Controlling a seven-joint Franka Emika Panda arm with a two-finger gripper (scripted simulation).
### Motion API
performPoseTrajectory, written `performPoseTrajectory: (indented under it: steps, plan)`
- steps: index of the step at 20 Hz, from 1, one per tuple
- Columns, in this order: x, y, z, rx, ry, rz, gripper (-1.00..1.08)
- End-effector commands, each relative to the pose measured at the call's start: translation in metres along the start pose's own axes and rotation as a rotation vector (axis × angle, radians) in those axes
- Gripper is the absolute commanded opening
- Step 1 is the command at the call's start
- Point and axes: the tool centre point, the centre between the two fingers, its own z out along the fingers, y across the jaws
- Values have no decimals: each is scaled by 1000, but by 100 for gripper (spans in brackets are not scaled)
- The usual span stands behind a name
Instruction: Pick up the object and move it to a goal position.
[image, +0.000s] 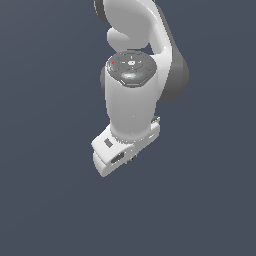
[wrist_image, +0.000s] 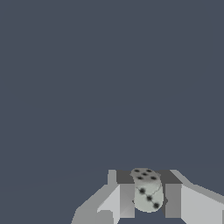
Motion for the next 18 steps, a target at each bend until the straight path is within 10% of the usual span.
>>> performPoseTrajectory:
  steps: [1,18]
  plan:
    - [5,3,-14,1,-1,0,-100]
    - [18,13,-47,0,-1,0,-100]
